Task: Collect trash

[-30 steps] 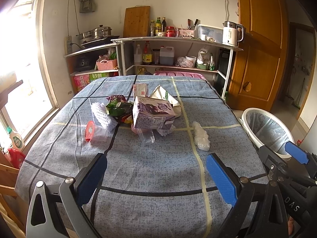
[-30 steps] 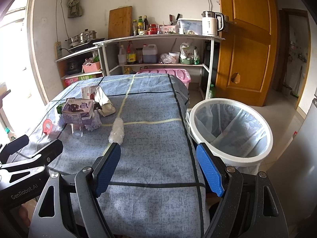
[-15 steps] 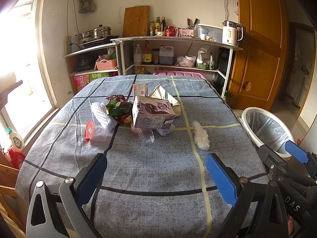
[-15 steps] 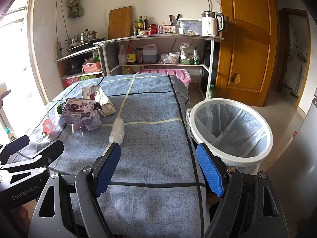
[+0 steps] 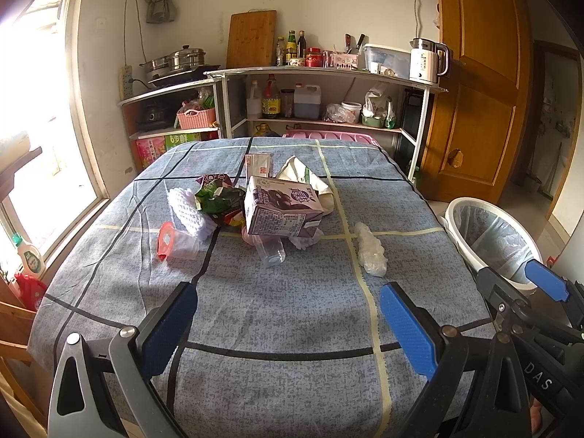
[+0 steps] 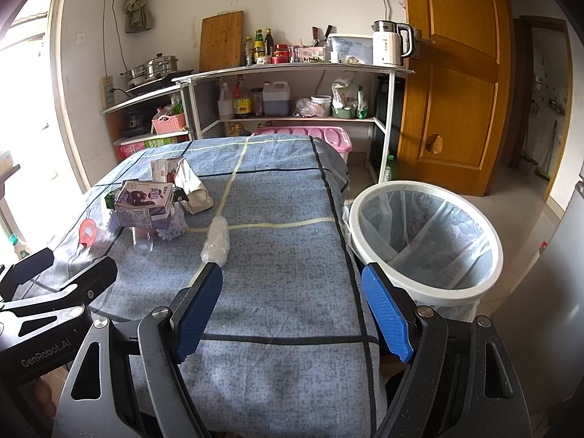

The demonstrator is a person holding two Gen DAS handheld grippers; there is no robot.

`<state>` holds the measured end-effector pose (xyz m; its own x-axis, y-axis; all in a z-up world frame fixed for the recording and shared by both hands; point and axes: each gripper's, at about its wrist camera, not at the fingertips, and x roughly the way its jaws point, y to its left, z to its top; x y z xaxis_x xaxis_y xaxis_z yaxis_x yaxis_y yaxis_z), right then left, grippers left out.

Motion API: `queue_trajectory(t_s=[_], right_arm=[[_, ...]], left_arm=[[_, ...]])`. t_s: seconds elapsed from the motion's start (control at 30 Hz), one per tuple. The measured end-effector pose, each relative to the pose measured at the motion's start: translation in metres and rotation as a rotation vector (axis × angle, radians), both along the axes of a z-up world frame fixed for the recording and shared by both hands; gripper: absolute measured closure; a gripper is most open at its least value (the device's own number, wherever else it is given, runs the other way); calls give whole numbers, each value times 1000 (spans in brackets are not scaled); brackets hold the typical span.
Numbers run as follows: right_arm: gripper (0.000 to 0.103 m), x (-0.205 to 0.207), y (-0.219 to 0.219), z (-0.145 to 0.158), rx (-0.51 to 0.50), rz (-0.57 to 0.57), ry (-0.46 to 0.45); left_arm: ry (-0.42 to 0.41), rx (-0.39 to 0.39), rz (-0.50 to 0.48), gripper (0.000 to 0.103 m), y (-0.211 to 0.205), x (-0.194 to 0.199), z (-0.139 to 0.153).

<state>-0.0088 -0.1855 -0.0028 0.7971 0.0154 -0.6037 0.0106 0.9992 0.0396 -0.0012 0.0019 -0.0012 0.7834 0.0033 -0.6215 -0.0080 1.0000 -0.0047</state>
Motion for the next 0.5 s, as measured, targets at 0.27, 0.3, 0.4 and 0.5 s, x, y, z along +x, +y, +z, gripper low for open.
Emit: queue_trajectory(t_s=[0.27,0.3,0.4,0.5], right_arm=[[24,0,0,0,1,-1,2],[24,0,0,0,0,-1,2],[24,-1,0,0,-1,0,1],[24,0,0,1,-1,-1,2]], left_arm=[[-2,2,3,1,0,0,1],[-1,3,2,1,0,0,1],[1,2,2,1,0,1,2],[0,2,2,1,0,0,2]])
